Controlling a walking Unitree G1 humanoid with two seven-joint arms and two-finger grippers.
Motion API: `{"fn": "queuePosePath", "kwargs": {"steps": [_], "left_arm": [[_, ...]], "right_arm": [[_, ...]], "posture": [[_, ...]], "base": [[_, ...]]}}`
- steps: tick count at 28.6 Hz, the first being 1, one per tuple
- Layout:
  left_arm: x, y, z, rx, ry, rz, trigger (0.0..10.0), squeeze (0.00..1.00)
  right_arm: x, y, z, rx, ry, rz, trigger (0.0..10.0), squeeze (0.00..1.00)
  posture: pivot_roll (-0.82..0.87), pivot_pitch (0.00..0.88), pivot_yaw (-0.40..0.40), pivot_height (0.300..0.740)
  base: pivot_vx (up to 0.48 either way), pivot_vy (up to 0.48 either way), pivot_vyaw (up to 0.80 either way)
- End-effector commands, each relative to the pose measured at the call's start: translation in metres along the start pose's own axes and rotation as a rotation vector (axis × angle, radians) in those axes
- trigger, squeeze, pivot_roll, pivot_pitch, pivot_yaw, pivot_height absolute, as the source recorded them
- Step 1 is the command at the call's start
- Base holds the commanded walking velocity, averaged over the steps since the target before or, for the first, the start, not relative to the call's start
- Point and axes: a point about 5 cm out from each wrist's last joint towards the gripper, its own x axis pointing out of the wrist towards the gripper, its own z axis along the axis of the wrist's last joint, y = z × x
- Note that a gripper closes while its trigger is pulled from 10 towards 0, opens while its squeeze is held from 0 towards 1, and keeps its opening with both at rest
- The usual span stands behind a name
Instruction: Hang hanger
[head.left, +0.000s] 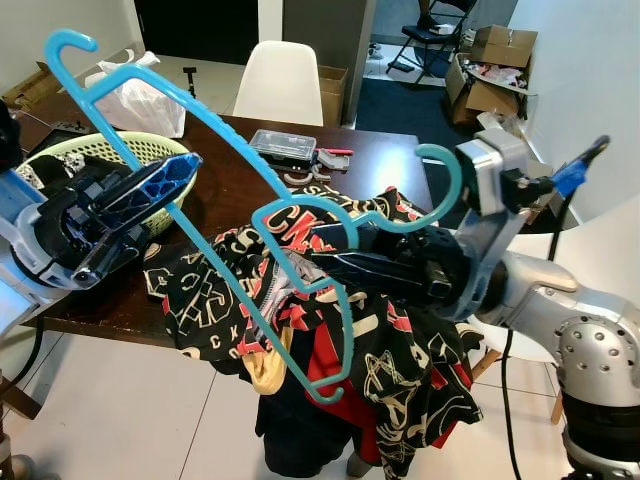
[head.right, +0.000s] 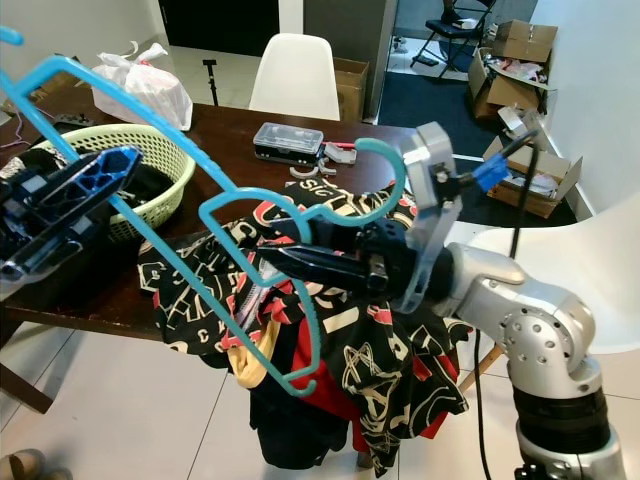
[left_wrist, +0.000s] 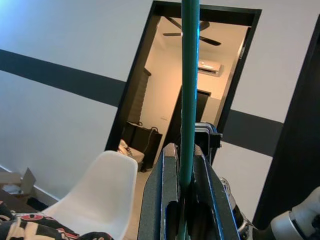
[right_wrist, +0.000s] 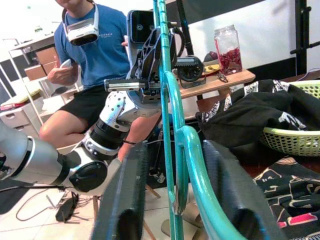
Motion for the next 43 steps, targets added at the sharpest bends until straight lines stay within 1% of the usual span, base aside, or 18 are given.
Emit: {"fn": "queuePosePath", "kwargs": {"steps": [1, 5, 6, 7, 10, 11, 12, 14, 15, 17, 19, 26, 31, 36, 39, 40, 42, 43], "left_arm": [[0.004, -0.002, -0.004, -0.006, 0.006, -0.028, 10.0, 0.0], [0.004, -0.001, -0.004, 0.001, -0.002, -0.028, 10.0, 0.0], [0.004, -0.001, -0.002, 0.016, -0.021, -0.021, 10.0, 0.0], [0.004, -0.001, -0.002, 0.016, -0.021, -0.021, 10.0, 0.0], [0.004, 0.0, 0.001, 0.034, -0.048, -0.013, 10.0, 0.0], [0.004, 0.0, 0.001, 0.034, -0.048, -0.013, 10.0, 0.0], [0.005, 0.0, 0.001, 0.039, -0.056, -0.011, 10.0, 0.0], [0.005, 0.0, 0.001, 0.039, -0.056, -0.011, 10.0, 0.0], [0.005, 0.0, 0.002, 0.046, -0.072, -0.007, 10.0, 0.0], [0.005, 0.0, 0.002, 0.046, -0.072, -0.007, 10.0, 0.0], [0.004, 0.0, 0.003, 0.06, -0.092, 0.004, 10.0, 0.0], [0.003, 0.0, 0.007, 0.078, -0.135, 0.015, 10.0, 0.0], [0.003, 0.0, 0.0, 0.074, -0.148, 0.025, 10.0, 0.0], [0.002, 0.001, -0.003, 0.064, -0.164, 0.039, 10.0, 0.0], [0.001, 0.002, -0.006, 0.048, -0.165, 0.047, 10.0, 0.0], [0.001, 0.002, -0.007, 0.032, -0.17, 0.048, 10.0, 1.0], [0.001, 0.002, -0.008, 0.021, -0.174, 0.048, 10.0, 1.0], [0.001, 0.002, -0.009, 0.017, -0.173, 0.042, 10.0, 1.0]], "right_arm": [[0.008, 0.003, -0.003, 0.018, 0.008, 0.027, 0.0, 0.0], [0.009, 0.002, -0.002, 0.022, -0.021, 0.02, 0.0, 0.0], [0.008, 0.001, 0.004, 0.018, -0.085, 0.015, 0.0, 0.0], [0.008, 0.001, 0.004, 0.018, -0.085, 0.015, 0.0, 0.0], [0.006, -0.002, 0.013, 0.011, -0.174, -0.004, 0.0, 0.0], [0.006, -0.002, 0.013, 0.011, -0.174, -0.004, 0.0, 0.0], [0.005, -0.003, 0.015, 0.013, -0.206, -0.01, 0.0, 0.0], [0.005, -0.003, 0.015, 0.013, -0.206, -0.01, 0.0, 0.0], [0.002, -0.006, 0.021, 0.014, -0.265, -0.028, 0.0, 0.0], [0.002, -0.006, 0.021, 0.014, -0.265, -0.028, 0.0, 0.0], [-0.003, -0.01, 0.027, 0.018, -0.331, -0.045, 0.0, 0.0], [-0.008, -0.016, 0.032, 0.031, -0.405, -0.075, 0.0, 0.0], [-0.011, -0.022, 0.038, 0.059, -0.493, -0.103, 0.0, 0.0], [-0.013, -0.019, 0.04, 0.079, -0.544, -0.059, 0.0, 0.0], [-0.013, -0.018, 0.039, 0.078, -0.537, -0.051, 0.0, 0.0], [-0.013, -0.018, 0.039, 0.075, -0.525, -0.052, 0.0, 0.0], [-0.013, -0.018, 0.038, 0.073, -0.516, -0.053, 0.0, 0.0], [-0.013, -0.018, 0.035, 0.062, -0.486, -0.061, 0.0, 0.0]], "posture": [[0.03, 0.057, -0.052, 0.74], [0.03, 0.057, -0.052, 0.74], [0.03, 0.055, -0.05, 0.74], [0.03, 0.055, -0.05, 0.74], [0.03, 0.057, -0.049, 0.74], [0.03, 0.057, -0.049, 0.74], [0.03, 0.057, -0.048, 0.74], [0.03, 0.057, -0.048, 0.74], [0.03, 0.062, -0.046, 0.74], [0.03, 0.062, -0.046, 0.74], [0.03, 0.064, -0.045, 0.74], [0.03, 0.066, -0.046, 0.74], [0.04, 0.073, -0.046, 0.74], [0.04, 0.073, -0.046, 0.74], [0.04, 0.076, -0.047, 0.74], [0.04, 0.077, -0.046, 0.74], [0.04, 0.077, -0.046, 0.74], [0.04, 0.079, -0.045, 0.74]], "base": [[0.0, 0.0, 0.0], [0.0, 0.0, 0.0], [0.0, 0.0, 0.0], [0.0, 0.0, 0.0], [0.0, 0.0, 0.0], [0.0, 0.0, 0.0], [0.0, 0.0, 0.0], [0.0, 0.0, 0.0], [0.0, 0.0, 0.0], [0.0, 0.0, 0.0], [0.0, 0.0, 0.0], [0.0, 0.0, 0.0], [0.0, 0.0, 0.0], [0.0, 0.0, 0.0], [0.0, 0.0, 0.0], [0.0, 0.0, 0.0], [0.0, 0.0, 0.0], [0.0, 0.0, 0.0]]}}
